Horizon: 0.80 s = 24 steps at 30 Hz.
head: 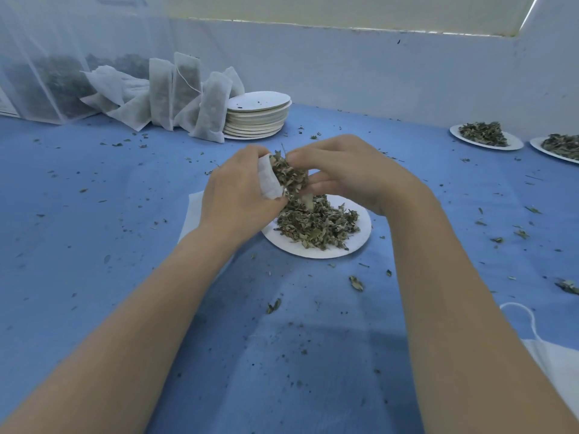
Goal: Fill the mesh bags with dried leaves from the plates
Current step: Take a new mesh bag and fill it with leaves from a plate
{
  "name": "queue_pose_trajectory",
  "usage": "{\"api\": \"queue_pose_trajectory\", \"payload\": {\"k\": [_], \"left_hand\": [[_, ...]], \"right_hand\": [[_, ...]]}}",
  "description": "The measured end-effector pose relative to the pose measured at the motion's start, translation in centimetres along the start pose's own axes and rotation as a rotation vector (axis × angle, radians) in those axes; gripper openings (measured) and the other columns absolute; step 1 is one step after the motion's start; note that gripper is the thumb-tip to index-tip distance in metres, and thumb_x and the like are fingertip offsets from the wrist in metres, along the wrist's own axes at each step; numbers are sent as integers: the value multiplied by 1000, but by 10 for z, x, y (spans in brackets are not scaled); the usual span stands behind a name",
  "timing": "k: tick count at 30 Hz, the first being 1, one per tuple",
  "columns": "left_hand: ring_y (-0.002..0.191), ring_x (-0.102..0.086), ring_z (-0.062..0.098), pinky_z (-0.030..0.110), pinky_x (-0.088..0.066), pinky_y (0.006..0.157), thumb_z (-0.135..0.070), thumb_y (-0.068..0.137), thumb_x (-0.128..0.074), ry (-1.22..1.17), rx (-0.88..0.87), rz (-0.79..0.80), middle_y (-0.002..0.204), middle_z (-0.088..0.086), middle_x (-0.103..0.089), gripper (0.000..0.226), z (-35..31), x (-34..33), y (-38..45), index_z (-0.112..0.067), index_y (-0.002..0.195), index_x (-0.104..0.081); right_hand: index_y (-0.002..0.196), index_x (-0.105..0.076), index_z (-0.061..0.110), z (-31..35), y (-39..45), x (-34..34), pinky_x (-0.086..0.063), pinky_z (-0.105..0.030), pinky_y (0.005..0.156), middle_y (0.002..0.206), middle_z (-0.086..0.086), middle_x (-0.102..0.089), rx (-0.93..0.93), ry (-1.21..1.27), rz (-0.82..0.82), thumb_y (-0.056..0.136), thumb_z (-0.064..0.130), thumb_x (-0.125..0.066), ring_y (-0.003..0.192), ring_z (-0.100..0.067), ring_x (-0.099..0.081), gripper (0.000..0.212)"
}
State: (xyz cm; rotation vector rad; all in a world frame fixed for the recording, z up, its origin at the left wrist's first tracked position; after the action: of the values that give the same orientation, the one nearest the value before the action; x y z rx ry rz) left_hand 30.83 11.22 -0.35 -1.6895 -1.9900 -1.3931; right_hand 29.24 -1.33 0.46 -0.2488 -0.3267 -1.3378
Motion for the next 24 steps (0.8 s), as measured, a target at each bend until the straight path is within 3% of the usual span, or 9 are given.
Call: {"api": "queue_pose_trajectory", "payload": {"k": [3, 6, 8, 10, 12, 15, 19, 22, 24], "left_hand": [[98, -53, 21, 30, -42, 79, -27, 68, -72, -4, 17, 13, 106, -1, -58, 52, 4, -2, 1, -19, 115, -51], [96, -54, 20, 28, -40, 75, -29, 69, -71, -16, 30, 1, 105, -2, -59, 49, 5, -2, 2, -20, 114, -53], [96, -55, 20, 28, -42, 77, -29, 69, -71, -21, 23, -9, 105, -2, -60, 49, 4, -2, 1, -19, 114, -53], [96, -55, 19, 26, -40, 77, -29, 68, -70, -22, 6, -12, 104, -3, -60, 49, 2, -3, 1, -19, 113, -54], [96, -55, 16, 20, -35, 75, -29, 68, -69, -27, -8, -20, 103, -8, -59, 48, -1, -3, 0, -20, 113, -54], [95, -55, 17, 18, -32, 75, -24, 69, -68, 13, -59, -37, 99, -7, -58, 46, -11, -3, -1, -17, 113, -55], [92, -55, 22, 24, -34, 75, -18, 67, -72, 36, -140, -12, 98, 1, -61, 46, -22, -7, -4, -11, 110, -57], [98, -54, 19, 22, -34, 77, -24, 68, -73, 49, -114, 20, 106, -1, -60, 53, -17, -8, -3, -14, 116, -54], [100, -54, 19, 23, -35, 78, -27, 67, -74, 45, -102, 26, 108, -1, -59, 56, -14, -7, -3, -15, 118, -52]], "right_hand": [[108, -65, -2, 0, -4, -5, -53, -15, 79, 105, -10, -70, -7, 81, 60, 84, 8, -61, 98, -16, -66, 26], [114, -66, 22, 4, -3, 2, -49, -13, 81, 100, 13, -67, 65, -200, -8, 79, 14, -70, 96, 4, -62, 36], [102, -70, 28, 8, -2, 9, -47, -14, 77, 90, 11, -70, 95, -258, -105, 79, 16, -72, 88, -1, -65, 27], [92, -73, 27, 9, -2, 11, -43, -9, 59, 74, 7, -70, 114, -222, -164, 78, 12, -72, 69, -5, -66, 20], [90, -75, 23, 14, -1, 8, -34, -5, 48, 57, 11, -62, 155, -265, -193, 76, 10, -73, 51, -2, -56, 19], [82, -75, 24, 25, 1, -2, -30, -8, 45, 40, 14, -47, 198, -413, -188, 74, 10, -72, 43, -1, -42, 16], [61, -61, 16, 25, 7, -21, -29, -14, 42, 50, 2, -40, 154, -620, -115, 73, 3, -62, 50, -11, -34, 18], [81, -71, 12, 22, 5, -22, -45, -21, 63, 74, -4, -66, 160, -578, -31, 75, 7, -66, 70, -16, -56, 9], [93, -74, 18, 20, 1, -13, -51, -18, 70, 90, 2, -72, 161, -476, -33, 75, 12, -70, 86, -11, -66, 19]]}}
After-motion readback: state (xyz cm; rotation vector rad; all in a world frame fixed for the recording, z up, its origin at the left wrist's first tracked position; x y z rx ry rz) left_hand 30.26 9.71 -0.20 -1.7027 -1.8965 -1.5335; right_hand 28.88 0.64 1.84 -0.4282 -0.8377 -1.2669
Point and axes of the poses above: each hand's wrist, its own y-axis towards the middle knuckle, its own x-axis out of the back of the hand, z = x × y, the point moved 10 cm from there along y, towards the middle knuckle
